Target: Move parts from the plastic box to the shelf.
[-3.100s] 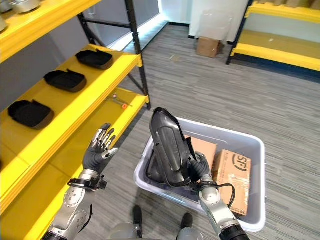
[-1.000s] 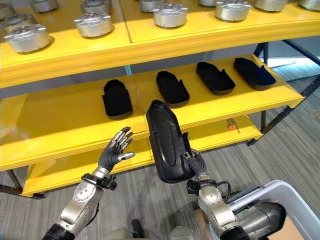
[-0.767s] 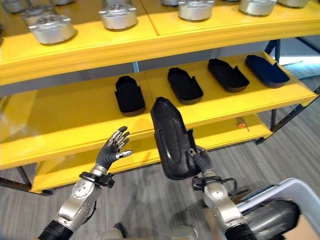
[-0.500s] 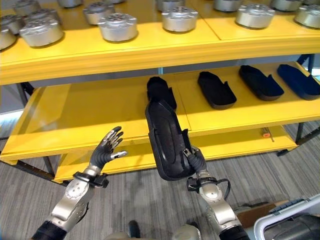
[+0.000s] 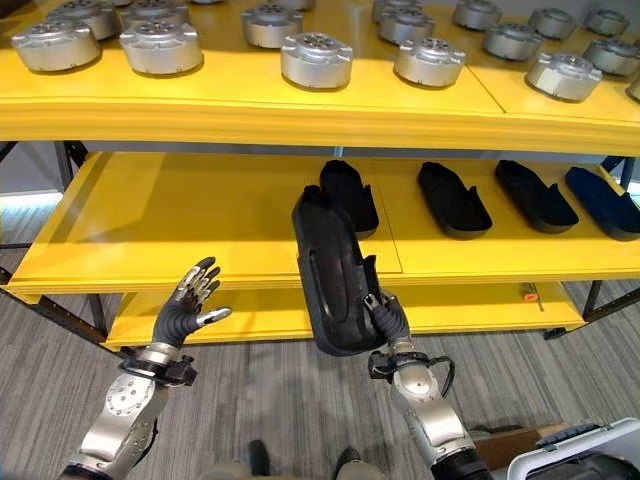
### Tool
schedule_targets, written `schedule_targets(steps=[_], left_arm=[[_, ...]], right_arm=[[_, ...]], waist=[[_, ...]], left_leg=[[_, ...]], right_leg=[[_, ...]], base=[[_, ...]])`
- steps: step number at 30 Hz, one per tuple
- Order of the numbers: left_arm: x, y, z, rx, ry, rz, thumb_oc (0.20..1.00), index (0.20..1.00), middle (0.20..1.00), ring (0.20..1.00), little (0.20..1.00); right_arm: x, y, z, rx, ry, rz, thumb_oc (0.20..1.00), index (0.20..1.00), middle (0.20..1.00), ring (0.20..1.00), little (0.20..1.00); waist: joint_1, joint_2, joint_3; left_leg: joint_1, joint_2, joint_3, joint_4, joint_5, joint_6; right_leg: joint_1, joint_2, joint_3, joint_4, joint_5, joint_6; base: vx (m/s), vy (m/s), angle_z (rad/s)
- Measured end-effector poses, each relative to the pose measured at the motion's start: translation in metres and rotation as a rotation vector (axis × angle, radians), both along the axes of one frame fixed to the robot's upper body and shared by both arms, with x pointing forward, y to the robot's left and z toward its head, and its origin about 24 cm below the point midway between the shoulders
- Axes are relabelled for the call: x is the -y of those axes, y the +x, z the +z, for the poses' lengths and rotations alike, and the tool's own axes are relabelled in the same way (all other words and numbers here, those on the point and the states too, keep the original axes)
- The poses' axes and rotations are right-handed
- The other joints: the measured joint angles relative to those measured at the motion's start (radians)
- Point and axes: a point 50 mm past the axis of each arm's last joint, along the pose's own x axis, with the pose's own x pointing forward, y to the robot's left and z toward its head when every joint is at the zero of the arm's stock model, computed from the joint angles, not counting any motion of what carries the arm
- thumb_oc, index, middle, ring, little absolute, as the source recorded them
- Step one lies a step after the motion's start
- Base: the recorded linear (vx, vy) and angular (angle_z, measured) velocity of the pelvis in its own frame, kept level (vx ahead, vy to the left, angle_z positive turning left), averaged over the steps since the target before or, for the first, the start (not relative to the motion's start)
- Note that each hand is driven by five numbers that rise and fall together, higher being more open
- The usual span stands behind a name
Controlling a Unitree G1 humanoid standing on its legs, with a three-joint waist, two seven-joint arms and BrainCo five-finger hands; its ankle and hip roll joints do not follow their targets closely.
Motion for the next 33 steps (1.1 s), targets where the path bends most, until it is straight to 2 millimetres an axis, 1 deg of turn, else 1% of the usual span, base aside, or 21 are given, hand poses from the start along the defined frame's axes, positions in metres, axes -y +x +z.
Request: schedule_targets(steps=[1,3,4,8,14,16,18,19,20,22,23,24,25,26,27,28,29,30,31,32,33], left_arm=[[0.009,-0.001,-0.003,-0.009,-0.017,-0.025,1.000,1.000,1.000,1.000,1.000],[0.022,0.004,0.001,0.007,-0.035,-0.069,1.000,1.000,1.000,1.000,1.000],[0.029,0.006,0.004,0.022,-0.048,-0.090,1.000,1.000,1.000,1.000,1.000],[0.035,0.005,0.001,0.009,-0.054,-0.112,1.000,1.000,1.000,1.000,1.000],[0.043,0.005,-0.001,-0.016,-0.046,-0.140,1.000,1.000,1.000,1.000,1.000],[0.044,0.005,-0.001,-0.017,-0.040,-0.148,1.000,1.000,1.000,1.000,1.000],[0.046,0.009,0.004,0.003,-0.018,-0.161,1.000,1.000,1.000,1.000,1.000],[0.046,0.011,0.005,0.008,-0.016,-0.160,1.000,1.000,1.000,1.000,1.000],[0.046,0.012,0.005,0.010,-0.013,-0.157,1.000,1.000,1.000,1.000,1.000],[0.046,0.012,0.004,0.007,-0.007,-0.158,1.000,1.000,1.000,1.000,1.000],[0.045,0.012,0.005,0.013,0.000,-0.151,1.000,1.000,1.000,1.000,1.000],[0.045,0.013,0.006,0.020,-0.001,-0.148,1.000,1.000,1.000,1.000,1.000],[0.046,0.013,0.006,0.024,0.005,-0.146,1.000,1.000,1.000,1.000,1.000],[0.045,0.015,0.004,0.018,0.003,-0.138,1.000,1.000,1.000,1.000,1.000],[0.042,0.017,0.004,0.016,0.012,-0.129,1.000,1.000,1.000,1.000,1.000],[0.038,0.020,0.003,0.014,0.032,-0.121,1.000,1.000,1.000,1.000,1.000],[0.034,0.023,0.004,0.015,0.047,-0.114,1.000,1.000,1.000,1.000,1.000],[0.030,0.025,0.003,0.016,0.065,-0.109,1.000,1.000,1.000,1.000,1.000],[0.026,0.025,0.002,0.011,0.083,-0.105,1.000,1.000,1.000,1.000,1.000],[0.026,0.024,0.001,0.009,0.095,-0.105,1.000,1.000,1.000,1.000,1.000],[0.028,0.024,0.001,0.013,0.087,-0.108,1.000,1.000,1.000,1.000,1.000]], right_arm=[[0.001,-0.001,-0.002,-0.008,-0.003,-0.006,0.200,0.200,0.200,0.200,0.200],[0.006,-0.004,-0.003,-0.015,-0.007,-0.027,0.200,0.200,0.200,0.200,0.200],[0.007,-0.002,-0.002,-0.008,-0.012,-0.035,0.200,0.200,0.200,0.200,0.200],[0.006,0.000,0.000,0.005,-0.033,-0.028,0.200,0.200,0.200,0.200,0.200],[0.007,-0.001,0.001,0.013,-0.050,-0.025,0.200,0.200,0.200,0.200,0.200],[0.006,-0.001,0.000,0.010,-0.057,-0.015,0.200,0.200,0.200,0.200,0.200],[0.002,0.000,0.001,0.018,-0.058,0.003,0.200,0.200,0.200,0.200,0.200],[0.002,0.002,0.002,0.023,-0.060,0.006,0.200,0.200,0.200,0.200,0.200],[0.000,0.005,0.000,0.021,-0.073,0.014,0.200,0.200,0.200,0.200,0.200],[0.000,0.005,-0.002,0.013,-0.076,0.009,0.200,0.200,0.200,0.200,0.200],[0.000,0.005,-0.002,0.017,-0.078,0.009,0.200,0.200,0.200,0.200,0.200],[0.002,0.006,0.001,0.028,-0.083,0.008,0.200,0.200,0.200,0.200,0.200],[0.007,0.006,0.002,0.036,-0.098,0.001,0.200,0.200,0.200,0.200,0.200],[0.017,0.006,0.004,0.035,-0.136,0.002,0.200,0.200,0.200,0.200,0.200],[0.019,0.006,0.004,0.033,-0.148,0.004,0.200,0.200,0.200,0.200,0.200],[0.021,0.004,0.003,0.024,-0.155,0.004,0.200,0.200,0.200,0.200,0.200],[0.019,0.004,0.003,0.026,-0.151,0.007,0.200,0.200,0.200,0.200,0.200],[0.017,0.005,0.003,0.028,-0.140,0.011,0.200,0.200,0.200,0.200,0.200],[0.014,0.005,0.003,0.028,-0.129,0.015,0.200,0.200,0.200,0.200,0.200],[0.015,0.006,0.007,0.044,-0.131,0.019,0.200,0.200,0.200,0.200,0.200],[0.018,0.007,0.010,0.056,-0.142,0.023,0.200,0.200,0.200,0.200,0.200]], waist=[[-0.020,0.007,0.002],[-0.067,0.010,-0.001],[-0.066,0.011,0.000],[-0.070,0.023,-0.008],[-0.073,0.033,-0.013],[-0.075,0.033,-0.013],[-0.072,0.019,-0.011],[-0.071,0.018,-0.010],[-0.070,0.019,-0.005],[-0.084,0.021,-0.004],[-0.101,0.023,-0.005],[-0.118,0.031,-0.009],[-0.132,0.053,-0.015],[-0.126,0.073,-0.018],[-0.127,0.067,-0.013],[-0.127,0.031,0.002],[-0.122,0.001,0.019],[-0.121,-0.023,0.032],[-0.124,-0.035,0.037],[-0.124,-0.016,0.041],[-0.128,0.010,0.044]], left_leg=[[-0.001,0.005,-0.018,0.000,0.002,-0.004],[-0.018,0.001,-0.074,-0.001,0.012,-0.007],[-0.025,0.006,-0.077,0.000,0.018,-0.012],[-0.031,0.020,-0.070,0.000,0.023,-0.019],[-0.029,0.017,-0.065,0.003,0.024,-0.021],[-0.042,0.016,-0.064,0.031,0.020,-0.027],[-0.158,0.029,-0.001,0.198,0.021,-0.050],[-0.174,0.034,0.020,0.223,0.028,-0.060],[-0.173,0.047,0.063,0.247,0.028,-0.073],[-0.165,0.084,0.123,0.344,-0.057,-0.034],[-0.152,0.100,0.127,0.356,-0.075,-0.033],[-0.132,0.115,0.122,0.332,-0.076,-0.034],[-0.092,0.130,0.117,0.234,-0.044,-0.044],[-0.049,0.133,0.067,0.135,-0.020,-0.080],[-0.050,0.119,0.059,0.134,-0.023,-0.085],[-0.059,0.099,0.054,0.155,-0.032,-0.086],[-0.089,0.096,0.041,0.224,-0.054,-0.088],[-0.126,0.113,0.041,0.286,-0.100,-0.097],[-0.143,0.161,0.044,0.291,-0.100,-0.108],[-0.120,0.247,0.046,0.197,-0.064,-0.125],[-0.096,0.264,0.051,0.143,-0.040,-0.103]], right_leg=[[0.021,0.013,0.027,-0.004,-0.004,-0.018],[0.035,0.015,0.126,0.012,-0.042,-0.014],[0.024,0.021,0.152,0.011,-0.051,-0.015],[0.025,0.035,0.155,-0.004,-0.050,-0.016],[0.027,0.031,0.156,-0.007,-0.053,-0.015],[0.032,0.027,0.155,-0.011,-0.055,-0.014],[-0.003,0.009,0.151,0.010,-0.067,-0.038],[-0.005,0.003,0.149,0.013,-0.060,-0.047],[0.004,-0.008,0.141,0.008,-0.058,-0.063],[0.026,-0.011,0.134,0.000,-0.059,-0.073],[0.032,-0.015,0.132,0.002,-0.062,-0.072],[0.029,-0.017,0.139,0.008,-0.064,-0.068],[0.015,-0.008,0.152,0.022,-0.054,-0.047],[-0.010,-0.006,0.186,0.027,-0.049,-0.040],[-0.012,-0.020,0.188,0.024,-0.044,-0.032],[-0.015,-0.049,0.188,0.019,-0.035,-0.022],[-0.016,-0.073,0.191,0.018,-0.032,-0.028],[-0.011,-0.090,0.189,0.017,-0.030,-0.026],[-0.008,-0.099,0.187,0.017,-0.031,-0.025],[0.000,-0.108,0.202,0.025,-0.034,-0.001],[0.007,-0.110,0.203,0.032,-0.032,0.041]], base=[[0.11,-0.037,0.46],[0.10,-0.082,0.81],[0.09,-0.088,0.41],[0.10,-0.099,0.00],[0.08,-0.100,0.00],[-0.02,-0.134,0.10],[0.02,-0.040,0.29],[0.13,0.144,0.15],[0.16,0.196,-0.03],[0.10,0.189,-0.04],[0.05,0.202,0.01],[0.16,0.363,-0.07],[0.14,0.342,-0.42],[0.22,0.406,-0.45],[0.19,0.411,-0.35],[0.21,0.472,-0.05],[0.20,0.454,0.01],[0.14,0.343,0.06],[0.16,0.390,-0.05],[0.16,0.409,-0.09],[0.15,0.372,-0.16]])
